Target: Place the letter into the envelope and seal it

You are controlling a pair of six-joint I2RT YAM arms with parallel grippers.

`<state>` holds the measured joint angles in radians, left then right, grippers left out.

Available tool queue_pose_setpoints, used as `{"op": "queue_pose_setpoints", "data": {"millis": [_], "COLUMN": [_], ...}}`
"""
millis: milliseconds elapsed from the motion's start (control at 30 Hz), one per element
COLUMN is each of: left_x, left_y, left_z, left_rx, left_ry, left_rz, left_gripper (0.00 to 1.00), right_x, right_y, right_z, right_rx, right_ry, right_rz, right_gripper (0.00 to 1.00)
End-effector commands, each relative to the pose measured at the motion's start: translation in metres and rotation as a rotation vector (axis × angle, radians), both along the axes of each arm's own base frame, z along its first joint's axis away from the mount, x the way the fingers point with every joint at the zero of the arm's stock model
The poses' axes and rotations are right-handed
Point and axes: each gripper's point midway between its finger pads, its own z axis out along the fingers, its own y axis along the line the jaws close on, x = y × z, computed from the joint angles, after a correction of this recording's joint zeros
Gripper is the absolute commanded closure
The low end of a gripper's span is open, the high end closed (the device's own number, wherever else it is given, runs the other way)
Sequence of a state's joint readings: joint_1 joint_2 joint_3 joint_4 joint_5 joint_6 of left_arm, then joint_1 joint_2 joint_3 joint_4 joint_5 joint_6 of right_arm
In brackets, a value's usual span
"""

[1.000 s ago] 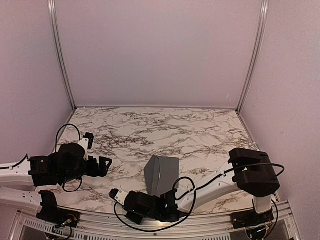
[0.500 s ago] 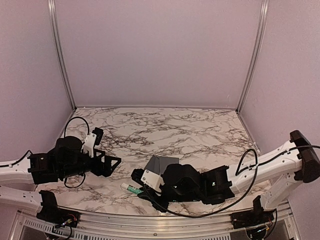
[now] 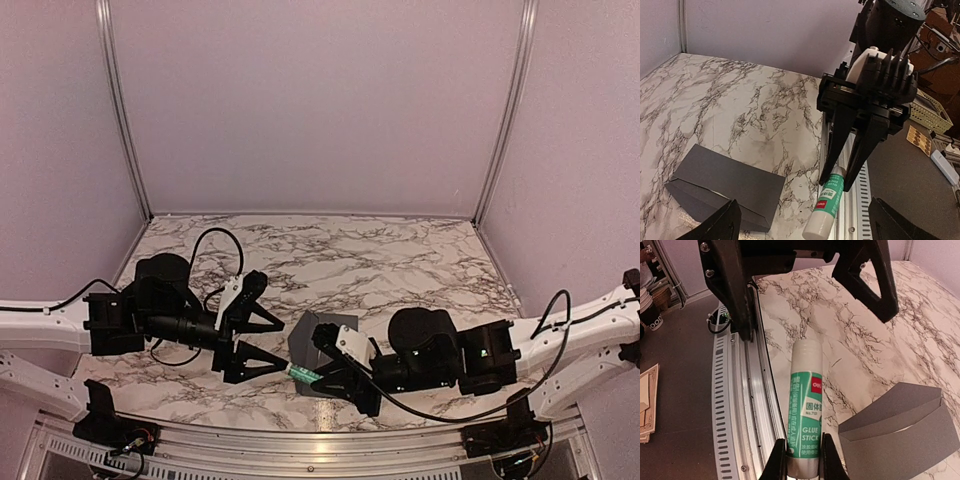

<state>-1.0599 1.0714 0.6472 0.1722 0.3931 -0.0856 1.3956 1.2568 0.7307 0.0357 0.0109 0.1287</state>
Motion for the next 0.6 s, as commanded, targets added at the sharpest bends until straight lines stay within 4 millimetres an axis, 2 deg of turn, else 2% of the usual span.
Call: {"op": "queue_pose_setpoints", "data": {"millis": [0,167,400,500,567], "left_x": [-0.050,-0.058,-0.049,-0.036,-0.036], "left_y": [-0.013,-0.016,-0.026,-0.030,-0.032], "left_z": [0.025,0.020,0.014,0.014,0.013], "left_rx": [-0.100,-0.094,-0.065,-0.050,-0.047], "left_ry": [-0.070,-0.071,-0.063,-0.076,-0.076], "left_rz": [-0.343,-0.391,-0.346,-0.279,-0.284], "left_gripper": [0.09,0.13,0.34,0.48,0.52], "right_x": [-0.001,0.003,0.004,0.004,0.005], "right_y": [-0.006,-0.014,-0.015,-0.015,-0.016], "right_z": [0.017,0.023,0.026,0.028,0.029], "right_rx": [0.050,0.064,0.068,0.074,0.077], "right_ry": [0.008,-0.006,-0.010,-0.011,-0.014], "right_rz": [0.004,-0.028,-0.034,-0.035,-0.039], "right_gripper": [1.00,1.00,1.00,1.00,1.00]}}
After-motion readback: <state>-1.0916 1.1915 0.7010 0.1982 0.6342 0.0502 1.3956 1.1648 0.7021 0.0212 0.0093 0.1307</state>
